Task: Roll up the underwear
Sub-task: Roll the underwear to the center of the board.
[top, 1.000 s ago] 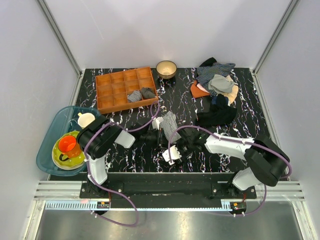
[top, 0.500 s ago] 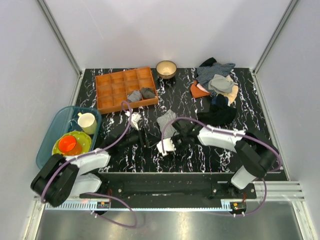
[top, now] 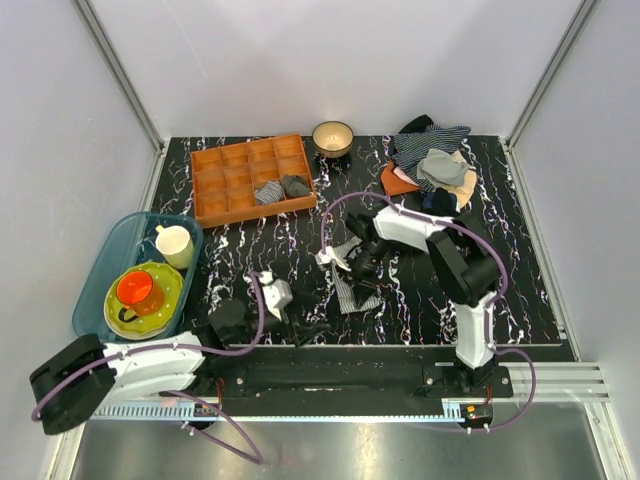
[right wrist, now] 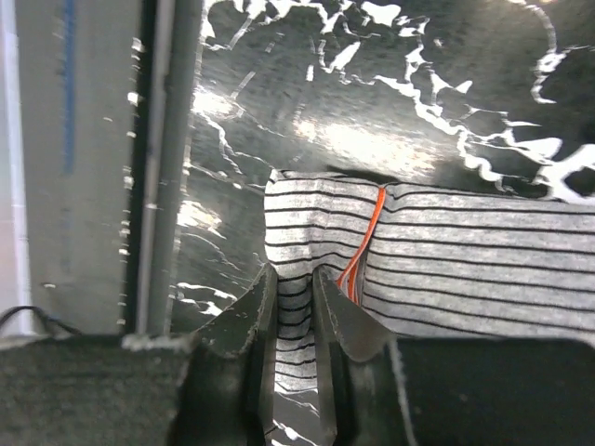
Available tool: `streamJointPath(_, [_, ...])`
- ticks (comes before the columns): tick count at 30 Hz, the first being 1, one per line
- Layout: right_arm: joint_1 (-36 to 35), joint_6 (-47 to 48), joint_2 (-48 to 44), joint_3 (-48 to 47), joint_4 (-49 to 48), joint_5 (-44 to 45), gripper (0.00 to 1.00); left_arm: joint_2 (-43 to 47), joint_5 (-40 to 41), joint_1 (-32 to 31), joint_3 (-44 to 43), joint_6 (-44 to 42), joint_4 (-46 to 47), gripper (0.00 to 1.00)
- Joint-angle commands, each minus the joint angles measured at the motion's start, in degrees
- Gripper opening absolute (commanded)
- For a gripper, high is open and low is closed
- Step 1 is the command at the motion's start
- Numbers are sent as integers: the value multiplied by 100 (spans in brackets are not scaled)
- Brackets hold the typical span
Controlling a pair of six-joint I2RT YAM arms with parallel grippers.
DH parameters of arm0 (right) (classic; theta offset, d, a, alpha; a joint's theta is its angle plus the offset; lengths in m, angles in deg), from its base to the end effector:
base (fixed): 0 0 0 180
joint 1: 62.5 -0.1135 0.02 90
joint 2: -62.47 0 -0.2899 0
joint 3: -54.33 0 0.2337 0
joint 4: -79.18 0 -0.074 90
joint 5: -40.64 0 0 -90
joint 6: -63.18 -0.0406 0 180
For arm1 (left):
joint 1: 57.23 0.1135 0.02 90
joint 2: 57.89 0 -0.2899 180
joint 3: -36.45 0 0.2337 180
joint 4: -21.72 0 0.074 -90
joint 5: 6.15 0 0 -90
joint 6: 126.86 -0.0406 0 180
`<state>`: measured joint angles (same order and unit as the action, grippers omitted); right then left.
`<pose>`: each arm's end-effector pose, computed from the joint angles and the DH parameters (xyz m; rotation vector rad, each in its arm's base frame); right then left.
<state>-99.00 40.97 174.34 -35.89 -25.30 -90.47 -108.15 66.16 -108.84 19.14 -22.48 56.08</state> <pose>0.2511 0.2190 0.1925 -2.2221 1.8123 1.0835 0.0794 -0.1201 0.2121 0.7733 1.4743 -1.1322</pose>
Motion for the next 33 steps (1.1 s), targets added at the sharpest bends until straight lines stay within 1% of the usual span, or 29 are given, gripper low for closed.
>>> streamJointPath(1, [238, 313, 843, -611, 1835, -934, 20, -448, 530, -840, -177, -1454, -308, 77])
streamJointPath(2, [282, 340, 949, -673, 1898, -961, 20, -780, 574, -928, -309, -1603, -379, 77])
streamJointPath(4, [423, 332, 1152, -779, 1969, -987, 20, -1142, 627, -1052, -617, -1832, -476, 78])
streamJointPath(5, [467, 331, 1187, -805, 1978, -996, 20, -1509, 670, -1078, -705, -1902, -476, 78])
streamJointPath(11, [608, 305, 1293, -841, 1934, -891, 21, -2828, 794, -1175, -1592, -2430, -494, 79])
streamJointPath(16, [625, 287, 1293, -771, 1829, -873, 21, -3560, 767, -1175, -2190, -2694, -651, 79])
streamJointPath(19, [634, 296, 1302, -735, 1793, -873, 21, -3894, 741, -1184, -2480, -2755, -871, 75])
streamJointPath(21, [643, 296, 1302, -735, 1793, -873, 21, -4131, 697, -1184, -2760, -2790, -1264, 68])
streamJointPath(23, [643, 305, 1311, -735, 1785, -873, 21, -4342, 671, -1184, -2911, -2773, -1459, 60])
streamJointPath(24, [661, 305, 1311, -735, 1793, -873, 22, -4404, 662, -1184, -3007, -2756, -1591, 50])
streamJointPath(26, [661, 288, 1293, -735, 1784, -891, 23, -4544, 680, -1149, -3113, -2694, -1732, 34])
streamJointPath(27, [669, 279, 1258, -727, 1776, -899, 24, -4580, 627, -1123, -3183, -2572, -1872, 16])
streamJointPath(28, [696, 235, 1232, -718, 1758, -908, 25, -4624, 505, -1079, -3210, -2475, -1917, 11])
streamJointPath(29, [722, 226, 1188, -709, 1741, -908, 30, -4668, 382, -957, -3210, -2387, -1935, 6])
streamJointPath(31, [844, 113, 986, -648, 1584, -891, 36, -4686, 40, -825, -3167, -2097, -1961, 0])
streamJointPath(32, [915, 68, 898, -613, 1495, -899, 40, -4695, -101, -676, -3140, -2001, -1970, 0])
streamJointPath(33, [1011, 24, 680, -543, 1320, -917, 42, -4712, -233, -596, -3123, -1808, -1944, 0])
